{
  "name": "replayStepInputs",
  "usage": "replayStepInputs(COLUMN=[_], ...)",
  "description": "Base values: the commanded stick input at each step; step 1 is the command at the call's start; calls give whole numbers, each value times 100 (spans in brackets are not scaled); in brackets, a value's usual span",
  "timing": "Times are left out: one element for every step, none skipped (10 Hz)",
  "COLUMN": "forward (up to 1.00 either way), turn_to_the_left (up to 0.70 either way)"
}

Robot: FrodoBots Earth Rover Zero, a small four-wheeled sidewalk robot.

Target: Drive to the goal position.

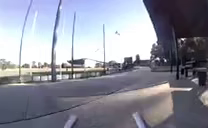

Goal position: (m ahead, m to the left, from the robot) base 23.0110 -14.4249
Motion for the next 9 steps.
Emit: replayStepInputs(forward=[0, 0, 0, 0, 0, 0, 0, 0, 0], turn_to_the_left=[70, 70, 70, 70, 0, 0, 0, 0, 0])
